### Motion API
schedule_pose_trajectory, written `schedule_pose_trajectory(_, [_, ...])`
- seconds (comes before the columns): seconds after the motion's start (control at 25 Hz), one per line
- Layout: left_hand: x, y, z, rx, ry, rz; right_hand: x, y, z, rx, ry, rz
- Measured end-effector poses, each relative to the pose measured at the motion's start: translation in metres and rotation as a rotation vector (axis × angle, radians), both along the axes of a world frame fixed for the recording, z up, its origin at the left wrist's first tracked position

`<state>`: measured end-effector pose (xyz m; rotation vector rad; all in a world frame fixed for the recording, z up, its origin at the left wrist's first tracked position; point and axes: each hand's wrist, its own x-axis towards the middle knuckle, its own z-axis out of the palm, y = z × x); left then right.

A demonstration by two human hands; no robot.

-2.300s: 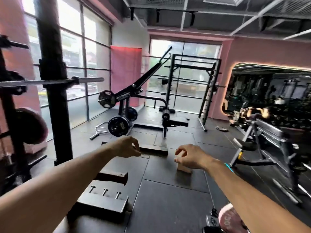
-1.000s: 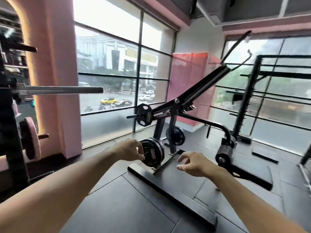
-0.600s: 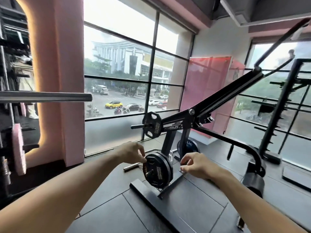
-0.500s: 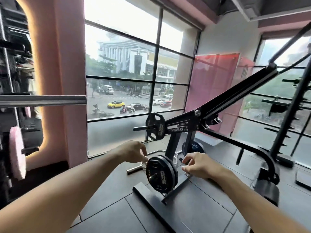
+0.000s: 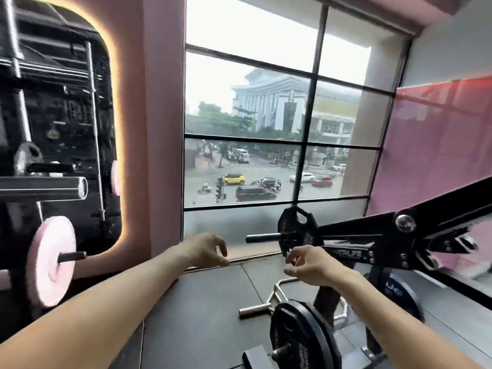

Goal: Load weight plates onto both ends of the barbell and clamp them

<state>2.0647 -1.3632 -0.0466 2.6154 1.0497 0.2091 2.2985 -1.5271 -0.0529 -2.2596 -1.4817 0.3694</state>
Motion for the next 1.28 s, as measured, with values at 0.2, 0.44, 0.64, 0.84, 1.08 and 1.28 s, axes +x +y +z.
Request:
schedule_pose_trajectory(0.2, [0.032, 0.092, 0.005, -0.019, 0.028, 0.177, 0.057, 0.134, 0.002, 0.018, 0.019, 0.185])
schedule_pose_trajectory(0.44, [0.076, 0.231, -0.011, -0.059, 0.025, 0.277, 0.104, 0.304, -0.016, 0.012, 0.011, 0.294])
schedule_pose_trajectory(0.64, [0.111, 0.378, -0.004, -0.06, -0.019, 0.332, 0.134, 0.474, -0.007, -0.007, 0.001, 0.356])
schedule_pose_trajectory(0.84, [0.093, 0.496, 0.01, -0.031, -0.038, 0.447, 0.121, 0.641, 0.0, 0.0, 0.025, 0.495])
schedule_pose_trajectory(1.08, [-0.006, 0.609, -0.011, -0.005, -0.02, 0.797, 0.039, 0.831, -0.011, 0.041, -0.061, 0.842])
schedule_pose_trajectory(1.28, [-0.08, 0.673, -0.003, -0.002, 0.006, 1.113, -0.042, 0.964, 0.004, 0.013, -0.082, 1.06])
